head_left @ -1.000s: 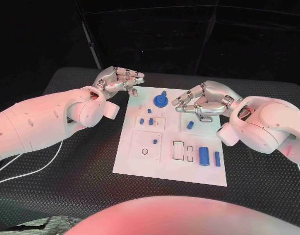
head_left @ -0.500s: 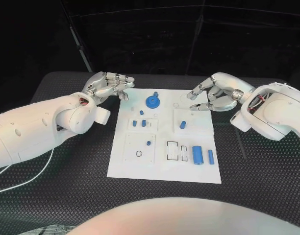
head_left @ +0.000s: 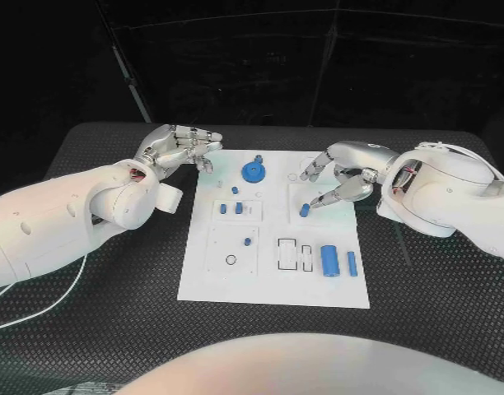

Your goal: Assemble the parts on the task board

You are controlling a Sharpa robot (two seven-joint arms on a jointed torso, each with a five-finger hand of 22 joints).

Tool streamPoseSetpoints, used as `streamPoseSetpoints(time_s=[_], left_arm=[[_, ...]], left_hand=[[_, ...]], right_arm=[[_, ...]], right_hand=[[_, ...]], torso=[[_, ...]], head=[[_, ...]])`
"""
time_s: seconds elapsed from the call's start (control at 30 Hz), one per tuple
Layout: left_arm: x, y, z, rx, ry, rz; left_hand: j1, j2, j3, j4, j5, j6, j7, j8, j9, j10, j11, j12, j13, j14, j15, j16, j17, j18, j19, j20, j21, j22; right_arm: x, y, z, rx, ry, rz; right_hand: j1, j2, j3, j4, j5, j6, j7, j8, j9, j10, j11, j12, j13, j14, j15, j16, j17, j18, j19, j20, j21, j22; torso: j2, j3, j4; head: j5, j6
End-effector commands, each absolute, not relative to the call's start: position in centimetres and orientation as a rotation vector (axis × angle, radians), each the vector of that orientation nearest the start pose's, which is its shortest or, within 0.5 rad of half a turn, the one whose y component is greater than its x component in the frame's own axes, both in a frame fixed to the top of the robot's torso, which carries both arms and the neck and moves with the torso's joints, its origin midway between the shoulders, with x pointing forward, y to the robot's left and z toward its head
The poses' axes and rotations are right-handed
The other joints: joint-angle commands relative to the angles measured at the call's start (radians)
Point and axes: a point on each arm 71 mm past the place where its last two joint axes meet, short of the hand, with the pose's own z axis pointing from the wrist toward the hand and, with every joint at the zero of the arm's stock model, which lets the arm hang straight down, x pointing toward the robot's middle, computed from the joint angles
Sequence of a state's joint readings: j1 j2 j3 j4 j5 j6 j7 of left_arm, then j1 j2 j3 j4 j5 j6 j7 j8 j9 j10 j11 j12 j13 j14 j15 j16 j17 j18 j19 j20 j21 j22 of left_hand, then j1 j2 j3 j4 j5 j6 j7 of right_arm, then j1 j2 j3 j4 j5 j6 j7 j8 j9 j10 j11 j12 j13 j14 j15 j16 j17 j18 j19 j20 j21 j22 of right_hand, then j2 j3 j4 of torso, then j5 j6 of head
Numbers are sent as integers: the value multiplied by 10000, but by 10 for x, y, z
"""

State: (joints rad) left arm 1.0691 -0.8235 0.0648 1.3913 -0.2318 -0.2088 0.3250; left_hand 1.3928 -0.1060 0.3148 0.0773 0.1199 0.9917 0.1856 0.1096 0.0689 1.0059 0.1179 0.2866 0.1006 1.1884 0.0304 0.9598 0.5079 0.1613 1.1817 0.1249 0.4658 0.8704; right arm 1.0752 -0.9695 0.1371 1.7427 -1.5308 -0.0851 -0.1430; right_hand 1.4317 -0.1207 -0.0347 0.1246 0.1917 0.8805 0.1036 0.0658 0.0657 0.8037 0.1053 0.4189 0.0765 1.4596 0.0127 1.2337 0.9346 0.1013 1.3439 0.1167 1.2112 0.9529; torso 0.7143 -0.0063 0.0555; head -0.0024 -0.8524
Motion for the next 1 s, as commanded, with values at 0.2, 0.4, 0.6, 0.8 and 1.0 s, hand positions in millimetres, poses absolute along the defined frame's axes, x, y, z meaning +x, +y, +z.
streamPoseSetpoints(time_s=[0.2,0.4,0.6,0.8,1.0], left_arm=[[498,230,-214,-9920,15234,-14829],[498,231,-214,-9921,15231,-14821],[498,230,-214,-9914,15242,-14846],[498,230,-214,-9912,15247,-14852],[497,231,-214,-9917,15262,-14849]], left_hand=[[16,86,-57,-23,1,-26,-7,-12,14,-51,8,47,14,-73,27,-52,-14,201,-4,66,-50,-14],[16,86,-57,-23,1,-26,-7,-12,14,-51,8,47,14,-73,27,-52,-14,201,-4,66,-50,-14],[16,86,-57,-23,1,-26,-7,-12,14,-51,8,47,14,-73,27,-52,-14,201,-4,66,-50,-14],[16,86,-57,-23,1,-26,-7,-12,14,-51,8,47,14,-73,27,-52,-14,201,-4,66,-50,-14],[16,86,-57,-23,1,-26,-7,-12,14,-51,8,47,14,-73,27,-52,-14,201,-4,66,-50,-14]], right_arm=[[435,-185,-188,-4074,18597,5612],[434,-181,-193,-4356,18749,5359],[436,-178,-195,-4490,18710,5184],[436,-173,-196,-4513,18591,5289],[437,-169,-197,-4472,18487,5362]], right_hand=[[396,457,-23,10,60,789,272,158,72,1164,-227,195,-130,151,-163,206,289,88,280,-142,201,242],[517,612,65,65,59,1226,334,122,37,1998,-322,-250,-154,216,-246,381,536,42,395,-224,336,434],[565,679,140,151,44,1416,331,91,29,2342,-323,-569,-147,231,-253,450,624,31,425,-237,379,490],[634,775,244,216,35,1498,330,60,21,2506,-325,-777,-146,240,-255,494,679,24,445,-240,412,535],[656,841,333,319,5,1543,323,22,11,2719,-344,-958,-141,247,-269,535,725,13,473,-252,461,605]], torso=[[-5,-4,17],[-10,-11,-3],[-3,-4,4],[-5,-6,10],[-8,-7,5]], head=[[-2,-33],[15,-57],[14,-71],[18,-76],[34,-100]])
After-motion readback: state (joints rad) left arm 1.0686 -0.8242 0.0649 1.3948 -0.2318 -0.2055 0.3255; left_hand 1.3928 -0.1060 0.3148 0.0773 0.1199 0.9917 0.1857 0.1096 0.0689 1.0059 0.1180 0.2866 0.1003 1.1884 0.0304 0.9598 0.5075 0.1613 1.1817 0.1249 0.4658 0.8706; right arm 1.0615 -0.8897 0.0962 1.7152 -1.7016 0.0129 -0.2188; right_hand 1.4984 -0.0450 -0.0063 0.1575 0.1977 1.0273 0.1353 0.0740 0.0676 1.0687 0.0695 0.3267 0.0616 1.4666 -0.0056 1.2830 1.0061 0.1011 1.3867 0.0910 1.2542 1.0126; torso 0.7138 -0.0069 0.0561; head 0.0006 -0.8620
